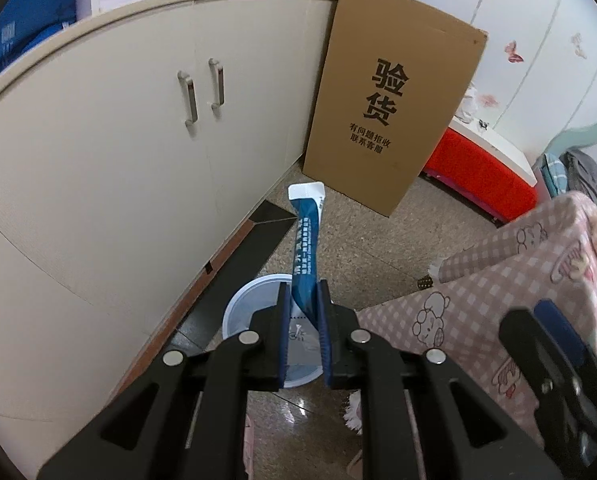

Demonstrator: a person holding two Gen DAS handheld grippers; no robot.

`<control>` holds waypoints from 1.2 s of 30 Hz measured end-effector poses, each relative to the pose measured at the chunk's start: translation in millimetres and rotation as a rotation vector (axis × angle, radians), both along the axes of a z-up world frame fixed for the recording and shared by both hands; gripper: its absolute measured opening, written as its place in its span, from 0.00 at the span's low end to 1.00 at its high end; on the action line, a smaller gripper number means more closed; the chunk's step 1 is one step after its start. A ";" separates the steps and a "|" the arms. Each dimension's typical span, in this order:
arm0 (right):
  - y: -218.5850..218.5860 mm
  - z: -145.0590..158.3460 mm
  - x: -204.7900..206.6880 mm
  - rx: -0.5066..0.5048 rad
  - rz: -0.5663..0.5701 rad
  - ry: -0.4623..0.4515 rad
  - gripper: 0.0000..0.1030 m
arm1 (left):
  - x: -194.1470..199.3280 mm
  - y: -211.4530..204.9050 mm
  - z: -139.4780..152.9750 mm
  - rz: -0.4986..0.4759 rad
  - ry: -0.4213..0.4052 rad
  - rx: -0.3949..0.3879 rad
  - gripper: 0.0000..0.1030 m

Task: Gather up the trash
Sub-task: 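Open the right gripper, then the left gripper over the bucket, then move both open grippers back toward the table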

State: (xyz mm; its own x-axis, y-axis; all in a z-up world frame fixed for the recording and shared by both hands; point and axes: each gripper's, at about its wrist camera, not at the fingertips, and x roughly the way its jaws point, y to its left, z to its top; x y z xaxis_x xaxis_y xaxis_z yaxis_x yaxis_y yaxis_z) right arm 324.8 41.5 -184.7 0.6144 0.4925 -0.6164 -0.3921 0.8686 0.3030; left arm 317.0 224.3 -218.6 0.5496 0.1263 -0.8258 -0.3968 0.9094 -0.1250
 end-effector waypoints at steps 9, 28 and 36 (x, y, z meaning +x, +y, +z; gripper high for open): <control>0.6 0.1 -0.6 0.006 0.002 0.008 0.73 | 2.7 5.3 -6.9 0.010 0.022 -0.015 0.55; -54.2 62.2 -40.2 0.062 -0.050 -0.065 0.74 | -44.0 -46.3 62.1 -0.059 -0.105 0.037 0.58; -124.6 78.7 -43.3 0.032 -0.157 -0.084 0.75 | -33.5 -117.3 87.4 -0.202 -0.152 0.067 0.58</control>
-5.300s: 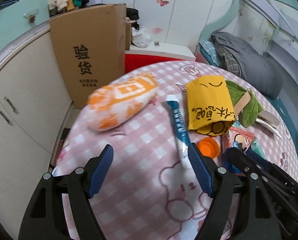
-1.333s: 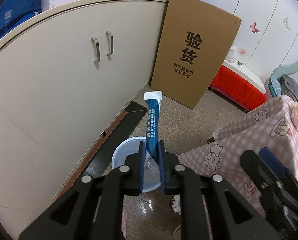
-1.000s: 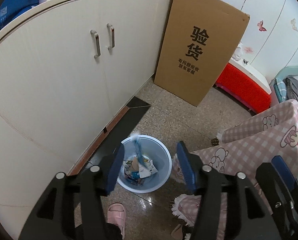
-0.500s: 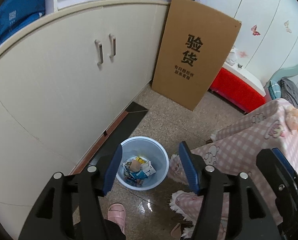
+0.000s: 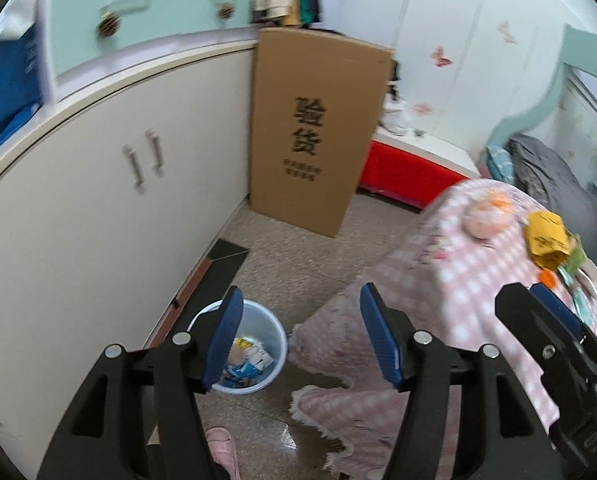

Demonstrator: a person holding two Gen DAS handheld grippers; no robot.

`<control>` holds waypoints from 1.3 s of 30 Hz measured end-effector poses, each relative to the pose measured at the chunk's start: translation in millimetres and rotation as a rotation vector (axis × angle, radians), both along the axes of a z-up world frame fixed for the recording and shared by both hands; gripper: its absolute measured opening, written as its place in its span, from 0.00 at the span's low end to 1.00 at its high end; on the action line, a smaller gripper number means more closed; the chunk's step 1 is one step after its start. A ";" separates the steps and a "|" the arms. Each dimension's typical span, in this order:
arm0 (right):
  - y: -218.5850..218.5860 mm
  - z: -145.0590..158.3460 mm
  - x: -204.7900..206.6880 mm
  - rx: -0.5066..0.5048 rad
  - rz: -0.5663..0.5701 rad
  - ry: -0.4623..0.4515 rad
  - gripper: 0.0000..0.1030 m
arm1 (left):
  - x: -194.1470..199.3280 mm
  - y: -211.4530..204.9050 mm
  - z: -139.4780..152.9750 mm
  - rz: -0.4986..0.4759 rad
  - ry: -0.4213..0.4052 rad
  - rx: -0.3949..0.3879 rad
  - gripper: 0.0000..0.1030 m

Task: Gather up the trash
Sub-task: 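Move both open grippers back toward the table, then grasp the orange-printed bread bag with left while right grasps the orange cap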

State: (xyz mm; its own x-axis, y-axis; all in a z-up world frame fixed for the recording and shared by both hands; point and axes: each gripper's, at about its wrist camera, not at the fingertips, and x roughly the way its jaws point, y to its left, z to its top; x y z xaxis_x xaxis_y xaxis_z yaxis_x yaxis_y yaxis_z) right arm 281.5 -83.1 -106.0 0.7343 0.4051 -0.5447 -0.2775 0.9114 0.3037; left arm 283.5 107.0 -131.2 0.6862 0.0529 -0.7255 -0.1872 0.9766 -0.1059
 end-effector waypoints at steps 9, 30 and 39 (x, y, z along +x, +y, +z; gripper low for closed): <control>-80.8 -7.6 19.7 -0.089 -0.139 0.058 0.76 | 25.8 -84.6 5.2 -0.192 -0.040 0.104 0.59; -129.6 -41.5 82.7 -0.154 -0.149 0.227 0.29 | 122.7 -159.2 -8.5 -0.333 -0.021 0.223 0.61; -130.1 -40.4 83.2 -0.128 -0.145 0.229 0.29 | 137.8 -174.0 -9.9 -0.398 -0.038 0.170 0.47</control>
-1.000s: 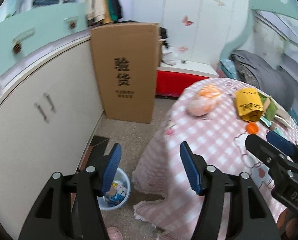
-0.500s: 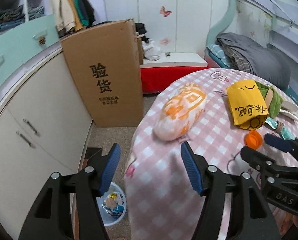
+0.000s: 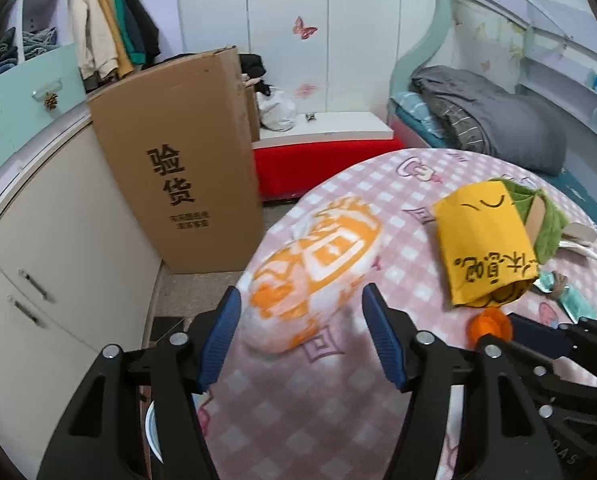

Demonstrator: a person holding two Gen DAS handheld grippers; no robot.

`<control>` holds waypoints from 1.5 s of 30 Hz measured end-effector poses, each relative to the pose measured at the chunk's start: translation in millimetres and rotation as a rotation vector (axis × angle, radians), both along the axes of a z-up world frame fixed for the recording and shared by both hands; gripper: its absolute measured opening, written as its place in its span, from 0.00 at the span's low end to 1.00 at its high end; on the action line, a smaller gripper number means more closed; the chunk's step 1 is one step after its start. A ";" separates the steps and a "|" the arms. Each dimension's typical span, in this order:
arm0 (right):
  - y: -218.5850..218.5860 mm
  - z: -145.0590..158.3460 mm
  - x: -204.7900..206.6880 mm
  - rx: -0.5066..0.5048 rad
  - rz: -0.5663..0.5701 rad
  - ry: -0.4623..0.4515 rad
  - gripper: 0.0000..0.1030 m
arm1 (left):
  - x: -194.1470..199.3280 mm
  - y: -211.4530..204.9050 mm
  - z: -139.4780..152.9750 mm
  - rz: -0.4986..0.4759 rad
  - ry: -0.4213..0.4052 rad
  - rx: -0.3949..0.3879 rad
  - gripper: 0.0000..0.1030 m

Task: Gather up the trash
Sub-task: 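Grasp the orange-printed bread bag with left while right grasps the orange cap, then carry the bread bag and orange cap over the bucket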

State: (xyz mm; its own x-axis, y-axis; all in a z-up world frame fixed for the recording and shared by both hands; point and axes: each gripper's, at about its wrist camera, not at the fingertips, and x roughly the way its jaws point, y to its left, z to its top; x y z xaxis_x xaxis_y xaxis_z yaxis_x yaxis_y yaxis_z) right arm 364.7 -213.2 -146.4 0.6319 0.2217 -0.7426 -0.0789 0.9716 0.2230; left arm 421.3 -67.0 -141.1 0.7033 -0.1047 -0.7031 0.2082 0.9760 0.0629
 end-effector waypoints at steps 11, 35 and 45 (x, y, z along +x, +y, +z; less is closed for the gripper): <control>4.1 5.3 -13.9 0.004 0.016 -0.017 0.29 | -34.9 21.9 12.2 0.055 -0.023 -0.099 0.23; 188.5 56.8 -96.3 0.032 0.412 -0.120 0.29 | -173.3 197.5 34.3 0.431 -0.113 -0.214 0.23; 289.6 20.7 -84.9 0.018 0.545 -0.104 0.29 | -187.6 286.0 -4.8 0.645 -0.052 -0.166 0.23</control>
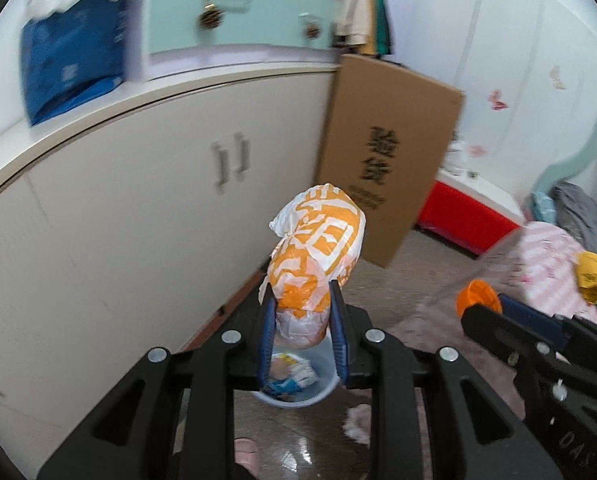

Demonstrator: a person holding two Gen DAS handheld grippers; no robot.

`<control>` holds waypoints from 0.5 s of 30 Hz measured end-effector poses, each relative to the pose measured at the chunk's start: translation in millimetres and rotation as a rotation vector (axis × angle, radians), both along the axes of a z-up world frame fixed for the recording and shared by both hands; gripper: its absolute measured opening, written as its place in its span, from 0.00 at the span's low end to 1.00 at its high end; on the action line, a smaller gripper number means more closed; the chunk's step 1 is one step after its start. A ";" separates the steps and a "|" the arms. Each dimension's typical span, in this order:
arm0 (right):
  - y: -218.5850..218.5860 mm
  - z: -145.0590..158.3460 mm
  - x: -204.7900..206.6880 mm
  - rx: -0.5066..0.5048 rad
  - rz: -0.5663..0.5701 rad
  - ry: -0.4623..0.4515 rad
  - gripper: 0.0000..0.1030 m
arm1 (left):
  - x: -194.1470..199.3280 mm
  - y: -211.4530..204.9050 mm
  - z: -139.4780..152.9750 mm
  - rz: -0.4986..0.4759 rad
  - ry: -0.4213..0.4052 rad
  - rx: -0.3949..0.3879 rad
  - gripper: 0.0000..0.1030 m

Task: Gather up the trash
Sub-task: 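Carry the bread bag and orange cap over the bucket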

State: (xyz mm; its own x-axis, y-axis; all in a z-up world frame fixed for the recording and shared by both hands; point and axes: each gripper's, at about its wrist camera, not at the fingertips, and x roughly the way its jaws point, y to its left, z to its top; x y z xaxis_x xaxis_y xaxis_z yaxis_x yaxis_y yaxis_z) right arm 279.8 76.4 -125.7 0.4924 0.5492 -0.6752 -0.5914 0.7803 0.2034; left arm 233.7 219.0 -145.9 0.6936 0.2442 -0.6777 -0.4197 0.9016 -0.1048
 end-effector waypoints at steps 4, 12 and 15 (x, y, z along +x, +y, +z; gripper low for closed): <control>28.0 -21.4 17.3 0.001 -0.010 -0.019 0.66 | 0.7 28.7 -16.8 0.072 0.044 0.022 0.23; 28.2 -53.6 31.1 -0.034 -0.053 0.042 0.67 | 4.8 40.1 -43.2 0.083 0.110 0.010 0.24; 18.2 -53.2 30.6 -0.025 -0.065 0.052 0.68 | 6.5 36.2 -46.8 0.076 0.115 0.002 0.24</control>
State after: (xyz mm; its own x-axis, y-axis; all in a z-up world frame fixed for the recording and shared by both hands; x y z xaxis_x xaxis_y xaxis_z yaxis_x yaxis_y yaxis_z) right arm 310.4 94.5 -178.9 0.4904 0.4997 -0.7140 -0.5282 0.8221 0.2126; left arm 240.2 255.2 -192.7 0.5907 0.2950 -0.7510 -0.4962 0.8668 -0.0498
